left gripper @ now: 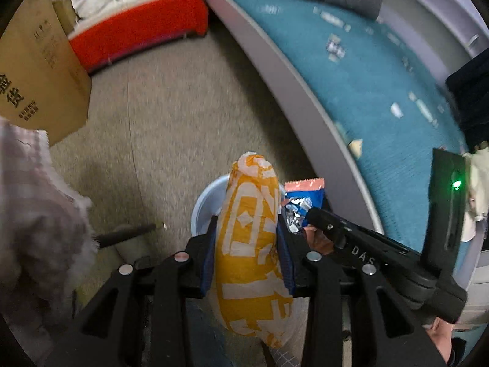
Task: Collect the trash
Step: 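Carry both items to the blue bin and release them inside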
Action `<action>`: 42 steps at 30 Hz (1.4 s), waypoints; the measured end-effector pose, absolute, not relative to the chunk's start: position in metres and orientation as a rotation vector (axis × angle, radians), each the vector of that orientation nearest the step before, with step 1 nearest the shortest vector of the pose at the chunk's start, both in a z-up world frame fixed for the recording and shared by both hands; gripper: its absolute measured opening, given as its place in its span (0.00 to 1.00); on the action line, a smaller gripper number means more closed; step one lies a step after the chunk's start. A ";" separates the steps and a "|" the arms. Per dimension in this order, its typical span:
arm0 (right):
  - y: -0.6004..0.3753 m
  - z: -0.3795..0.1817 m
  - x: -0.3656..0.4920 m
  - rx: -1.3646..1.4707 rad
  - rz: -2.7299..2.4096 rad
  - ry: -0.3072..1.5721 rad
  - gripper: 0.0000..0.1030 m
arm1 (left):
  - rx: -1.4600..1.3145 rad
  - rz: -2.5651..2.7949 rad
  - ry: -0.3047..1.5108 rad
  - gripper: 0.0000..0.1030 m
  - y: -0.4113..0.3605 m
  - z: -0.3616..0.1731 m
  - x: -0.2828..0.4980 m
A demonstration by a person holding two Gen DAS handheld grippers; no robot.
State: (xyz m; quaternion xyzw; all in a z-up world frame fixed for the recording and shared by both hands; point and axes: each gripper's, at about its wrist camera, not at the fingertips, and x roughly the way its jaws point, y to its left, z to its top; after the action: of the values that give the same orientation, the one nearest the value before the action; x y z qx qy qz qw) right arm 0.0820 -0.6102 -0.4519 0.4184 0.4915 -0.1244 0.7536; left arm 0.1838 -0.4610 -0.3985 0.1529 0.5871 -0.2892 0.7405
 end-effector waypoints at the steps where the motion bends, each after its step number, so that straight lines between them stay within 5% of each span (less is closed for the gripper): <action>1: -0.612 -0.461 0.085 0.931 -0.272 1.085 0.15 | 0.356 -0.624 1.299 0.35 -0.465 -0.408 0.186; 5: -0.619 -0.485 0.094 0.978 -0.287 1.121 0.16 | 0.400 -0.630 1.336 0.38 -0.477 -0.439 0.189; 9: -0.623 -0.504 0.094 1.036 -0.320 1.146 0.56 | 0.383 -0.614 1.381 0.57 -0.481 -0.458 0.194; 12: -0.626 -0.511 0.090 1.062 -0.333 1.143 0.70 | 0.353 -0.567 1.411 0.73 -0.471 -0.466 0.200; 18: -0.632 -0.512 0.083 1.094 -0.355 1.137 0.93 | 0.393 -0.514 1.361 0.82 -0.471 -0.456 0.198; 26: -0.630 -0.461 0.074 0.999 -0.395 1.067 0.94 | 0.367 -0.509 1.220 0.84 -0.465 -0.397 0.194; 42: -0.578 -0.268 0.048 0.763 -0.388 0.733 0.94 | 0.219 -0.626 0.850 0.84 -0.398 -0.213 0.148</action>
State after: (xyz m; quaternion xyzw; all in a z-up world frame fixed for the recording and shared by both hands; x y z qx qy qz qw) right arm 0.0477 -0.5784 -0.2684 0.3615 0.3474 -0.1839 0.8455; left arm 0.1479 -0.3984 -0.2133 0.1041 0.4048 -0.2982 0.8581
